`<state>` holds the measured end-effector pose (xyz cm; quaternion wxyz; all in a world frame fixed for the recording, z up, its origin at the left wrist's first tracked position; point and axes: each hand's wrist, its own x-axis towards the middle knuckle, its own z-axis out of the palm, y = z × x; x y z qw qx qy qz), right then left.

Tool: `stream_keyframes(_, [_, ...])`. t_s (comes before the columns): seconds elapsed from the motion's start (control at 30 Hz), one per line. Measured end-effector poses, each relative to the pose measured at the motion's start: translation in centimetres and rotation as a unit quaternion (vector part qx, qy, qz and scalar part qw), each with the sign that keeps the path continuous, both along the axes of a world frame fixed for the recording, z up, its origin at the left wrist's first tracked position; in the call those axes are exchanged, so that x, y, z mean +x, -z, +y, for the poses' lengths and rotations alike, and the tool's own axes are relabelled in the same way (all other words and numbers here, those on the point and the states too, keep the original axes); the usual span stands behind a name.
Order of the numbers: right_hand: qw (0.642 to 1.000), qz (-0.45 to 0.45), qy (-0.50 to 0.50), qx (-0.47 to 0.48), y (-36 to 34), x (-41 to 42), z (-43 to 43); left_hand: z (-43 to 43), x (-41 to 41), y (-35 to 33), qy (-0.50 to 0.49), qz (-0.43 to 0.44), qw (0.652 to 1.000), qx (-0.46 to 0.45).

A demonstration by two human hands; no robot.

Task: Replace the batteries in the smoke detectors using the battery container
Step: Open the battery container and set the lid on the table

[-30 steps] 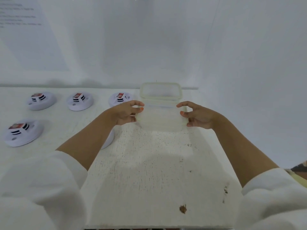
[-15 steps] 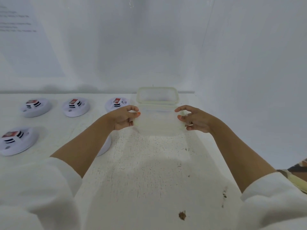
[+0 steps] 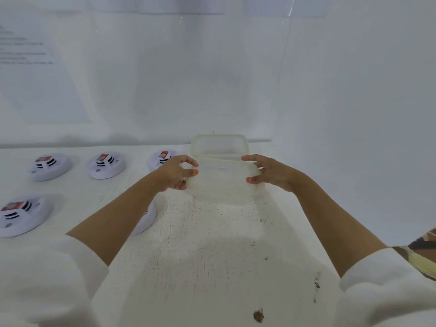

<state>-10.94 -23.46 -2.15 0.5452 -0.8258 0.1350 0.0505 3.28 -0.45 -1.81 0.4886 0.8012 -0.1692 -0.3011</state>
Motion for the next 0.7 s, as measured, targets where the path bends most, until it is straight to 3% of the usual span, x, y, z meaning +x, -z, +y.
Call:
stream_keyframes(0.1, [0.996,0.043,-0.013,-0.076,-1.2,-0.4,0.3,-0.4,-0.2,0.1,-0.038,-0.075,0.996,0.017])
stream_keyframes(0.2, [0.99,0.087,-0.024,-0.107,-2.0,-0.8,0.9,-0.7,-0.5,-0.1,-0.075,-0.117,0.986,0.091])
stream_keyframes(0.27, [0.989,0.094,-0.014,-0.116,-2.0,-0.7,1.3,-0.8,-0.8,-0.2,-0.085,-0.072,0.988,0.103])
stream_keyframes(0.33, [0.992,0.075,-0.004,-0.101,-1.7,-0.6,1.8,-0.7,-1.1,-0.7,-0.064,0.048,0.994,0.073])
stream_keyframes(0.4, [0.997,0.056,0.005,-0.062,-1.4,-0.4,2.3,-0.2,-1.4,-1.2,-0.029,0.114,0.991,0.068])
stream_keyframes(0.7, [0.993,0.071,-0.043,0.089,-0.5,-0.3,2.6,-0.5,-1.8,0.3,-0.077,0.053,0.995,-0.038])
